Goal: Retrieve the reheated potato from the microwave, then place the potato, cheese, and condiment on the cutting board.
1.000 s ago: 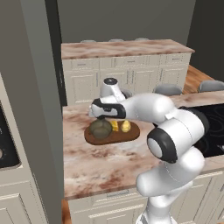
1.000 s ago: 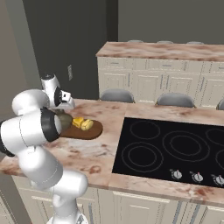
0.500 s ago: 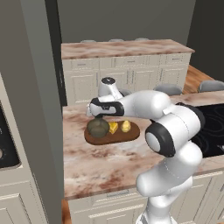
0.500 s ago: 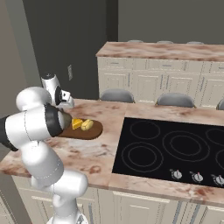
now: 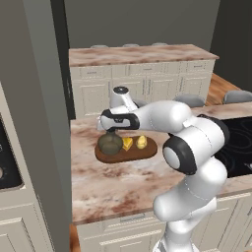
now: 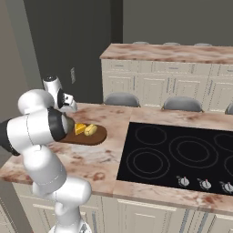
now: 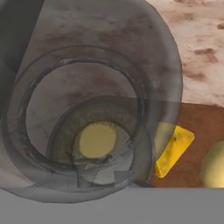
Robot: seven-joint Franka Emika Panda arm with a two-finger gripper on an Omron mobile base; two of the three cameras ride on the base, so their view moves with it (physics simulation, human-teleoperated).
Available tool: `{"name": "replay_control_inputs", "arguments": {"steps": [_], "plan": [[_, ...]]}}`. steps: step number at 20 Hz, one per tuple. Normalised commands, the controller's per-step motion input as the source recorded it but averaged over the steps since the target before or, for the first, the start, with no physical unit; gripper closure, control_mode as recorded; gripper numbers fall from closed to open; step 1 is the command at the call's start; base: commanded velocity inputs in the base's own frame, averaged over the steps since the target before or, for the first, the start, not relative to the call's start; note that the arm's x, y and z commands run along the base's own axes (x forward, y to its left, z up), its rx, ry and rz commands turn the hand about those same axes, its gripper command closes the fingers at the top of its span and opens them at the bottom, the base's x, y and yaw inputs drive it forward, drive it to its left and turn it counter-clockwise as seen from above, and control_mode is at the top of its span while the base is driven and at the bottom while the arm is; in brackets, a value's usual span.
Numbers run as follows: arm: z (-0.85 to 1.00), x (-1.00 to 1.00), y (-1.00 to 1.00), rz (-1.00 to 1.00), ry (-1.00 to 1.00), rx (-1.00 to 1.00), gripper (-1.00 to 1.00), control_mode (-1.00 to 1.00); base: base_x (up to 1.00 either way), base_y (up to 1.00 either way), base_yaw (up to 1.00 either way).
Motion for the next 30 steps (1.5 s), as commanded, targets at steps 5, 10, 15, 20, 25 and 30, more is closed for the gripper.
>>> {"name": "replay_control_inputs", "arguments": {"steps": [5,10,15,20,25,30], "plan": [[-0.12,-0.05,0.00,0.00,0.00,0.00,-1.00,-1.00,0.00,0.00,0.00],[0.01,-0.05,0.00,0.00,-0.01,0.00,-1.00,-1.00,0.00,0.00,0.00],[0.23,-0.12,0.02,0.00,0.00,0.03,-1.00,-1.00,0.00,0.00,0.00],[0.29,-0.14,0.05,0.00,0.00,0.01,-1.00,-1.00,0.00,0.00,0.00],[0.00,0.09,0.01,0.00,0.00,0.00,-1.00,-1.00,0.00,0.00,0.00],[-0.09,0.35,0.00,0.00,0.00,0.00,-1.00,-1.00,0.00,0.00,0.00]]}}
